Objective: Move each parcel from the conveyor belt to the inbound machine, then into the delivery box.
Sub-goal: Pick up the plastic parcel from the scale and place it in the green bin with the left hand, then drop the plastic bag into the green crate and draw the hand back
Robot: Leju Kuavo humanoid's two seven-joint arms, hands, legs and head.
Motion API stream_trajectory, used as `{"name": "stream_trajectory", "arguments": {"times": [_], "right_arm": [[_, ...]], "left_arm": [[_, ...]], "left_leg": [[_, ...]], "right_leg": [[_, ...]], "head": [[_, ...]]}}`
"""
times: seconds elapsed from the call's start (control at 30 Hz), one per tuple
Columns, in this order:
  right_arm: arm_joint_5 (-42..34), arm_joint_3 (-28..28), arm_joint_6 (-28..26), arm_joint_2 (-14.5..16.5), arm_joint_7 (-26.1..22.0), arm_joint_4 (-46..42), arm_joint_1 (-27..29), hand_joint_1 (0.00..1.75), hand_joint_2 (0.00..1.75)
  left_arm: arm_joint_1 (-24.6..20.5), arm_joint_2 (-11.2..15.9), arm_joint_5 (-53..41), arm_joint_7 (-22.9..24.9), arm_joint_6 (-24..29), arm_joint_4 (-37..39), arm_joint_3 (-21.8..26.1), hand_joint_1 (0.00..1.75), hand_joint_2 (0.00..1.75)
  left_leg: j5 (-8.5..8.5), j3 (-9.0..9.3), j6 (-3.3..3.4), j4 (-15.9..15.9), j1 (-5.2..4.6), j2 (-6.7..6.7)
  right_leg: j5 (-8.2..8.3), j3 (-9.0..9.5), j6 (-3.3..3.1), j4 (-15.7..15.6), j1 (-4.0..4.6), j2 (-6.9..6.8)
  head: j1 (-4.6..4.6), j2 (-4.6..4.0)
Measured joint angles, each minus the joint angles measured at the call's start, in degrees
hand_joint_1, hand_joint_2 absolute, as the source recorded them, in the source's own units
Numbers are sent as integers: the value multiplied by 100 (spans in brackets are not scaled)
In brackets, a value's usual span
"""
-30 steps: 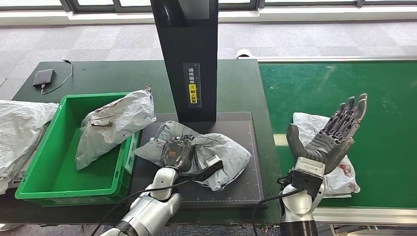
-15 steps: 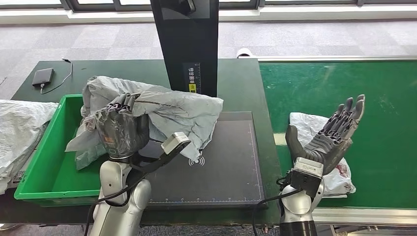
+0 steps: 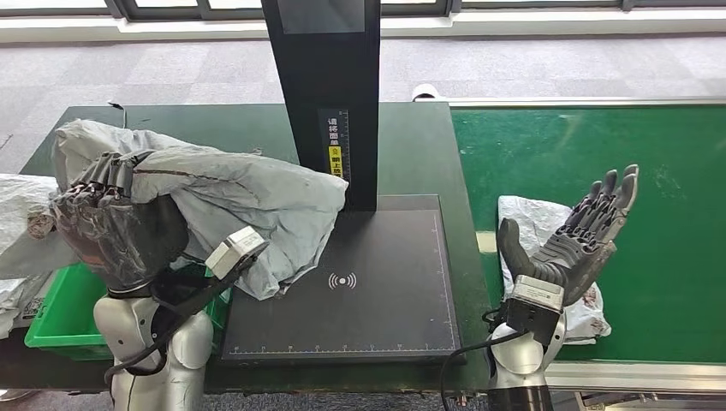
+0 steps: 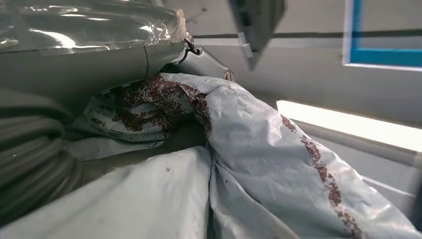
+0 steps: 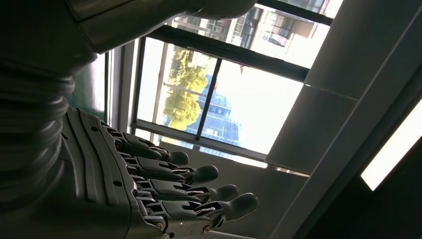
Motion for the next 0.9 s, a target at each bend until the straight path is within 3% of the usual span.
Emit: {"name": "stream_trajectory", "arguments": {"times": [0.1,0.27,0.4,0.53,0.7,0.9], "right_arm": [[-3,1,0,0,0,-14,33,0,175],[-14,2,1,0,-2,-18,47,0,175],[3,31,2,0,-3,-19,61,0,175],[10,69,2,0,-2,-18,70,0,175],[14,102,2,0,-2,-17,66,0,175],[22,121,2,0,-2,-18,64,0,175]], "left_arm": [[-108,-4,142,-129,-1,193,406,175,175],[-529,-50,363,-433,-18,941,1491,175,175],[-1144,-82,218,-914,-18,1824,2707,175,175],[-1608,-111,-127,-974,-18,2542,3658,175,175],[-1830,-137,-177,-951,-18,2978,4153,175,175],[-2035,-93,-341,-505,-17,3407,4380,175,175]], "left_leg": [[0,0,0,0,0,0],[5,3,-2,-1,0,10],[12,3,-3,-1,2,9],[13,2,-4,-1,3,9],[12,-3,-4,0,3,5],[11,-5,-3,0,2,-2]], "right_leg": [[0,1,0,0,0,-1],[6,-1,-3,0,1,5],[10,0,-4,0,2,3],[12,-1,-6,0,4,3],[11,-2,-6,0,3,2],[11,-2,-5,0,3,-3]], "head": [[1,0],[2,1],[2,0],[2,1],[2,1],[2,1]]}}
